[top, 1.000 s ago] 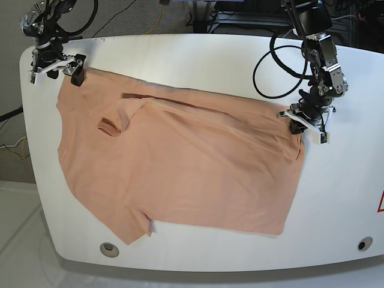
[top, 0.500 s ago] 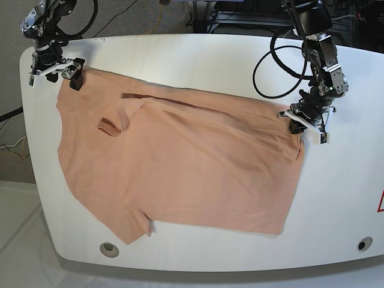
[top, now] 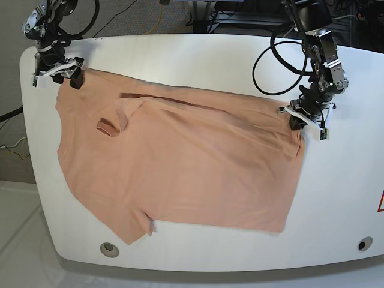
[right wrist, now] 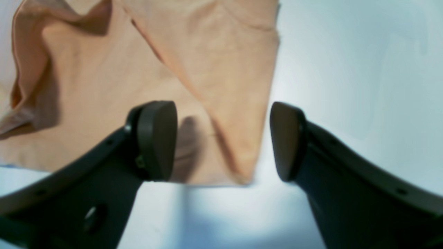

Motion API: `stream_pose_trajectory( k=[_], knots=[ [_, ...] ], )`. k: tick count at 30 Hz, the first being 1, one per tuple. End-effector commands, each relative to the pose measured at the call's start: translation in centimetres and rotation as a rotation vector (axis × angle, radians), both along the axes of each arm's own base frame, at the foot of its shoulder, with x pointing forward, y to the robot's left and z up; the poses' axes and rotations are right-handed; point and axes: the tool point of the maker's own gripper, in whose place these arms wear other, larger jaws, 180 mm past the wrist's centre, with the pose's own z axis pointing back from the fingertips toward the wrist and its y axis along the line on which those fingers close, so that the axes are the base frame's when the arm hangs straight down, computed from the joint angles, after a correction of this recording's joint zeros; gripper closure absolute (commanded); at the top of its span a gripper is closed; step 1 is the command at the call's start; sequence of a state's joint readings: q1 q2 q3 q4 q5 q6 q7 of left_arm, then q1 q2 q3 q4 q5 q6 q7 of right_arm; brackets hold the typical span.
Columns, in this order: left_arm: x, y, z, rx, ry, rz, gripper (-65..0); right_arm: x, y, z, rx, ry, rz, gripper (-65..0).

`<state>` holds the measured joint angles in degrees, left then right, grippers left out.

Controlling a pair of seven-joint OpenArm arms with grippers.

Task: Fold the T-shirt properly
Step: 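Hold both shoulder edges and lift them slightly with both grippers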

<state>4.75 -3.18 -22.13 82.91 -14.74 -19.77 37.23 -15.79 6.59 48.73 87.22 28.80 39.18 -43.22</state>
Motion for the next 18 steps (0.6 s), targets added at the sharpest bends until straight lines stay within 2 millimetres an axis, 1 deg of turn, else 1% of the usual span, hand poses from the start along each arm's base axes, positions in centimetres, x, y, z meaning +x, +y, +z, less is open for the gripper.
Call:
stream_pose_trajectory(
  k=[1,3,5,8,13,15,18],
  knots=[
    [-1.2,0.2,-0.5,0.036,0.065,-0.017,-0.5,0.5,0.7,0.3,-0.001,-0.006,0.040,-39.2],
    [-1.5,0.2,-0.3,0.042,0.068,-0.021,-0.5,0.6,1.3,0.1,0.007,-0.004,0.055,-39.2],
    [-1.2,0.2,0.3,0.051,0.053,-0.024,-0.5,0.8,1.8,0.0,0.014,-0.001,0.067,-39.1],
    [-1.1,0.2,0.7,0.055,0.042,-0.025,-0.5,0.9,2.4,-0.2,0.021,0.002,0.083,-39.1],
    [-1.1,0.3,0.7,0.055,0.041,-0.023,-0.5,1.1,2.6,-0.2,0.024,-0.001,0.088,-38.2],
    [-1.1,0.3,0.7,0.055,0.041,-0.023,-0.5,1.3,2.6,-0.1,0.024,-0.004,0.088,-35.0],
    [-1.1,0.3,0.6,0.054,0.043,-0.023,-0.5,1.2,2.3,-0.1,0.018,-0.002,0.082,-26.1]
  ],
)
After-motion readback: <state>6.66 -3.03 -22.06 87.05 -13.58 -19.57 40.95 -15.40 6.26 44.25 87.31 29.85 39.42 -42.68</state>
